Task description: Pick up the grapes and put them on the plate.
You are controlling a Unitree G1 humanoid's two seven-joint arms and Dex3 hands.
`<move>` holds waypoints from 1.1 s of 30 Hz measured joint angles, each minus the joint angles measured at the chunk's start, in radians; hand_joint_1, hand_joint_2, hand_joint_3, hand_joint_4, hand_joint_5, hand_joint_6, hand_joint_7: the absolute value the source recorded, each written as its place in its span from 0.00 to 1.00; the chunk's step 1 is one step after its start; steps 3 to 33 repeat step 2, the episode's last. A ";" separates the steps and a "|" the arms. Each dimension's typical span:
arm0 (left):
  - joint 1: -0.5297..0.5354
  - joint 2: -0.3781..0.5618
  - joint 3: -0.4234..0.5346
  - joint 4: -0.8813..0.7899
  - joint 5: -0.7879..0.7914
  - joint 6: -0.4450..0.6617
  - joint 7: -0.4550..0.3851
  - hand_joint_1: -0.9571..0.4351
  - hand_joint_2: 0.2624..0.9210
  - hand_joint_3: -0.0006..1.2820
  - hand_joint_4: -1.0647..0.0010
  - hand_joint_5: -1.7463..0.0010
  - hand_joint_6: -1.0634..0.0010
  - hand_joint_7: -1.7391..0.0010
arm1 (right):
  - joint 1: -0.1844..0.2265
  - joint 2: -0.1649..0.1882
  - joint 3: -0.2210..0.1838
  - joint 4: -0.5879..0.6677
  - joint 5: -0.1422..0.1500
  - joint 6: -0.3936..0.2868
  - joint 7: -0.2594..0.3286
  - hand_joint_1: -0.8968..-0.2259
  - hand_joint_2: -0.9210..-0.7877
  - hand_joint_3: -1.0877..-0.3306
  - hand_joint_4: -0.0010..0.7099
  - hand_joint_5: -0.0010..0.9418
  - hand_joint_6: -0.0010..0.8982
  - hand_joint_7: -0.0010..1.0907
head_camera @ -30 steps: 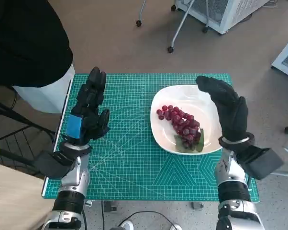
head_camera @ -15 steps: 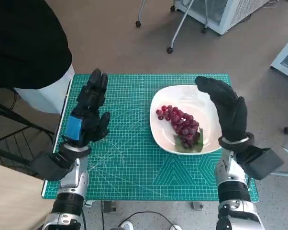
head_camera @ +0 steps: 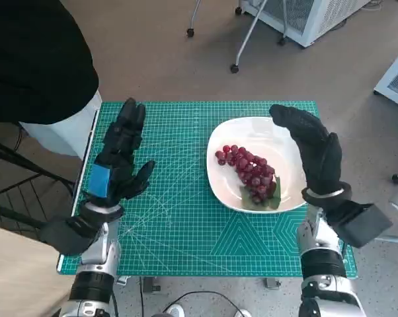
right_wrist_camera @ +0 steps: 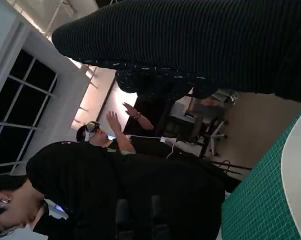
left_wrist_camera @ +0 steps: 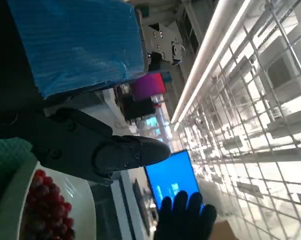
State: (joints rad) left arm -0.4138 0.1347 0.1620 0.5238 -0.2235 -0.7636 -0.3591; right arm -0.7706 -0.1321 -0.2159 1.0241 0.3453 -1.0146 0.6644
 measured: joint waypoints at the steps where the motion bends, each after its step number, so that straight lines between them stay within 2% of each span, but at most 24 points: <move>1: 0.000 -0.001 0.001 0.000 0.009 -0.005 0.010 0.64 1.00 0.24 0.81 0.97 0.77 0.96 | 0.000 0.000 0.000 0.000 0.000 0.000 0.001 0.60 0.00 0.74 0.35 0.00 0.24 0.01; 33: 0.000 -0.001 0.001 0.000 0.014 -0.008 0.016 0.64 1.00 0.24 0.80 0.97 0.77 0.96 | 0.000 0.000 0.000 0.000 0.000 0.000 0.001 0.60 0.00 0.74 0.35 0.00 0.24 0.01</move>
